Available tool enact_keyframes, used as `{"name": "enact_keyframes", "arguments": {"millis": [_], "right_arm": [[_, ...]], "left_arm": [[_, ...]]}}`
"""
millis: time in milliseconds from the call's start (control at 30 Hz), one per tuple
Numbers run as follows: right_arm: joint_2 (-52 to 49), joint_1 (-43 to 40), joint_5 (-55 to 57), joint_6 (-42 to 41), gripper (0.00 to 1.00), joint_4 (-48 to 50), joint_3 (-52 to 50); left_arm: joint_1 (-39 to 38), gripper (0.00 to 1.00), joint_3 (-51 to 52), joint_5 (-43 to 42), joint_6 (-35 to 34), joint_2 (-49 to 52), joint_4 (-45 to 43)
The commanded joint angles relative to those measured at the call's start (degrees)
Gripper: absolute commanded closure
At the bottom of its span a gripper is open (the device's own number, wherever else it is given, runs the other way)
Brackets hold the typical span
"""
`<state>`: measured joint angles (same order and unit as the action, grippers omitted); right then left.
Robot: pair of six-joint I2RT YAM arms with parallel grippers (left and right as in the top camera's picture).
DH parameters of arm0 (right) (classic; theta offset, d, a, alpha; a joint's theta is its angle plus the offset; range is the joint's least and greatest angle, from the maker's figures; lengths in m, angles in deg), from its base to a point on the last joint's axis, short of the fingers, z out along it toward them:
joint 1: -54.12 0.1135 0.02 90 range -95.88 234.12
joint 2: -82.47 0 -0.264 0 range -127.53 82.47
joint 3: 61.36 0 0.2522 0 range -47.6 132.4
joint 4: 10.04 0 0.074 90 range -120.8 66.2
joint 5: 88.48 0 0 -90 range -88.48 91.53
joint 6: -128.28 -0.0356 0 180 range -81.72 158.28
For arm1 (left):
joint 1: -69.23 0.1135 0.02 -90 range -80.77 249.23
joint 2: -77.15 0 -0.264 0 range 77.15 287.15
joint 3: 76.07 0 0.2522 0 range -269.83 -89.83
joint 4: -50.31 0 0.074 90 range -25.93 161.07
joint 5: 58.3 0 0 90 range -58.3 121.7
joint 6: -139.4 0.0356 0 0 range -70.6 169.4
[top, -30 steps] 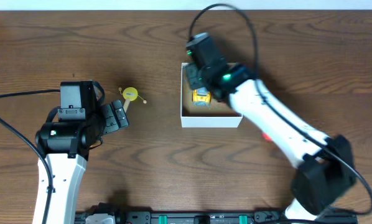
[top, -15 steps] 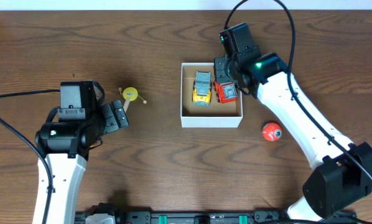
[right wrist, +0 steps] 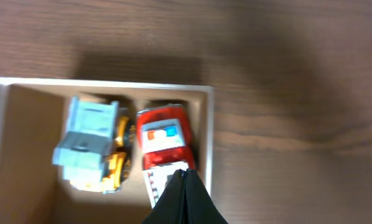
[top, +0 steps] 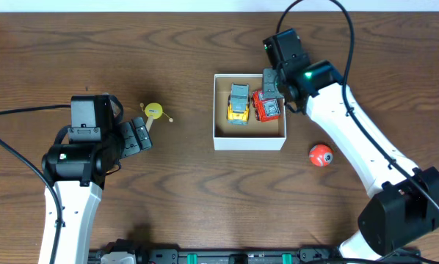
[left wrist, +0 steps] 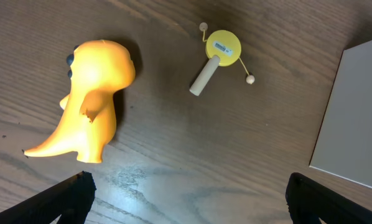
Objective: Pack container
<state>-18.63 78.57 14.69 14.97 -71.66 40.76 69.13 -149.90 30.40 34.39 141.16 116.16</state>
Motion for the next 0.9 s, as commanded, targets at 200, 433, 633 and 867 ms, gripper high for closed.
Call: {"name": "enact_keyframes", "arguments": {"millis": [200, 433, 633, 867], "right_arm": [[-0.2, -5.4, 0.3, -3.0, 0.99, -1.6, 0.5], [-0.2, -6.1, 2.2, -2.6, 0.99, -4.2, 0.5], [-0.2, -11.0, 0.4, -12.5, 0.92, -12.5, 0.5], [-0.1, -19.7, -7.9, -9.3, 0.43, -26.1, 0.5]], "left_arm": [[0.1, 0.01, -1.1, 0.3, 0.1, 0.0, -0.7], [0.1, 0.01, -1.1, 0.3, 0.1, 0.0, -1.0], [0.1, 0.01, -1.1, 0.3, 0.1, 0.0, -0.9], [0.1, 0.01, -1.1, 0.3, 0.1, 0.0, -0.9]]}}
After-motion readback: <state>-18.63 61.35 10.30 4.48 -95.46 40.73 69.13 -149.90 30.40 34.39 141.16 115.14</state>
